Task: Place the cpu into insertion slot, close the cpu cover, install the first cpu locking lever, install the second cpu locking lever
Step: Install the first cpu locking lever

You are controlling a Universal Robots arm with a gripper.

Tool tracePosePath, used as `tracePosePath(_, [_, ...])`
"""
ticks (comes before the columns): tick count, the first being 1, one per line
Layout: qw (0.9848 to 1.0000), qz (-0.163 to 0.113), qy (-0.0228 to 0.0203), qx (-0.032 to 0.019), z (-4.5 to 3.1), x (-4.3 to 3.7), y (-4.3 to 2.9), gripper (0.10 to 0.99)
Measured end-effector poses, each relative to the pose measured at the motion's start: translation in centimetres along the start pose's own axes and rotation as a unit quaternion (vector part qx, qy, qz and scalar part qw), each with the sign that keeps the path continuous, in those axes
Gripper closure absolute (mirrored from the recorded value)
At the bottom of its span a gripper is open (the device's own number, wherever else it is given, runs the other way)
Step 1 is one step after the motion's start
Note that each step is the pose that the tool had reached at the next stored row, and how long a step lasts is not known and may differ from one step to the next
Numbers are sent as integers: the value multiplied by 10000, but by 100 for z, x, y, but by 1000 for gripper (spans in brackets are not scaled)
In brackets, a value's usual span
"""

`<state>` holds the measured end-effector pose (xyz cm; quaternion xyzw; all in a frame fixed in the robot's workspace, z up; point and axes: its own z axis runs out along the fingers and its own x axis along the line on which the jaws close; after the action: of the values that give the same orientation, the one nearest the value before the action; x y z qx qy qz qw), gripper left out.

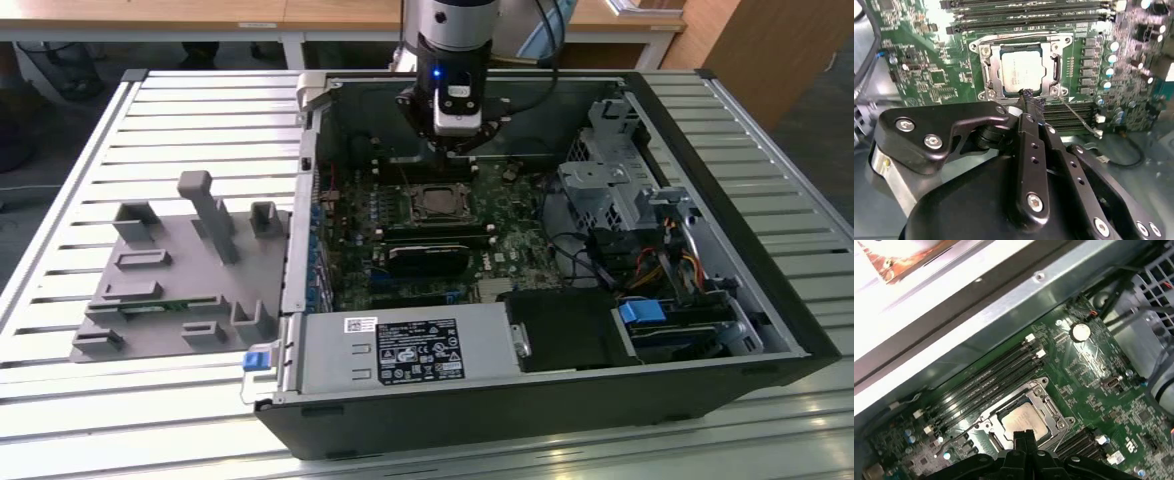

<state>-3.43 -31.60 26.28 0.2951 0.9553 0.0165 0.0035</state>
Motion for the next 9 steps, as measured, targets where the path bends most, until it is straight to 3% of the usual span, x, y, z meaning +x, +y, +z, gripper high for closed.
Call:
tracePosePath(5, [9990,-450,15,2,1,0,0,980])
tracePosePath(9, [9967,-813,27,3,3,0,0,980])
